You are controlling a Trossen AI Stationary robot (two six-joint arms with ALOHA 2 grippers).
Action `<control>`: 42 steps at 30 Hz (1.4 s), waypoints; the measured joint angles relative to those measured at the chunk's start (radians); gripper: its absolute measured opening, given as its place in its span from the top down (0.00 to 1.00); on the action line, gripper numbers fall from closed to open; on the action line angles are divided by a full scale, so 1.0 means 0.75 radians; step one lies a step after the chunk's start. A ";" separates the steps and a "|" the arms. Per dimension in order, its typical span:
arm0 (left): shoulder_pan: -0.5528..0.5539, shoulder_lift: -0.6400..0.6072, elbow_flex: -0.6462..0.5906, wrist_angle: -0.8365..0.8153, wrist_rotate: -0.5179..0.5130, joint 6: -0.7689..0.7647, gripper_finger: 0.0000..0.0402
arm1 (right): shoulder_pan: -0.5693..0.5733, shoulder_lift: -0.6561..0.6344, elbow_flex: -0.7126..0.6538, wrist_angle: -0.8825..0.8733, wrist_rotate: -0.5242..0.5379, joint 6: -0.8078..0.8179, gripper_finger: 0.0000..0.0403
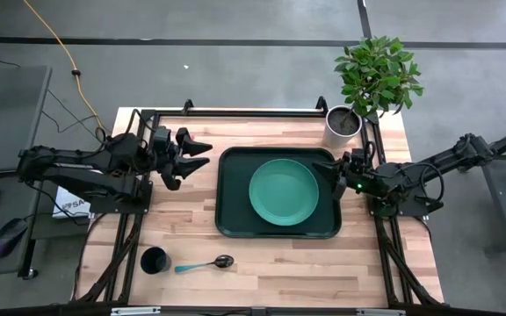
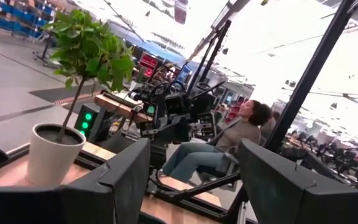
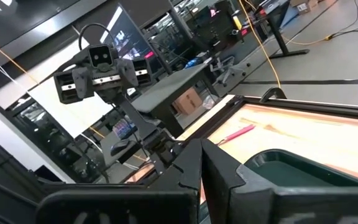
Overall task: Pick and place plate/cup/fork/spoon on tray
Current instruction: Put the green plate on the green serving tray
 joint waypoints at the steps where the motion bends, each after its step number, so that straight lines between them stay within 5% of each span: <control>1: 0.000 0.000 0.000 0.000 0.000 0.000 0.43 | 0.000 0.000 0.000 0.000 0.000 0.000 1.00; 12: 0.001 0.007 -0.001 0.000 0.000 0.008 0.43 | 0.000 -0.006 0.000 0.022 -0.002 0.057 0.95; 28: 0.001 0.007 -0.001 -0.009 0.004 0.036 0.43 | -0.065 -0.010 0.000 0.239 -0.092 -0.089 0.34; 38: 0.001 0.007 -0.001 -0.019 0.004 0.036 0.43 | -0.102 -0.003 0.000 0.235 -0.161 -0.122 0.30; 42: 0.001 0.007 0.000 -0.040 0.005 0.036 0.43 | -0.102 -0.001 0.001 -0.027 -0.117 0.041 0.30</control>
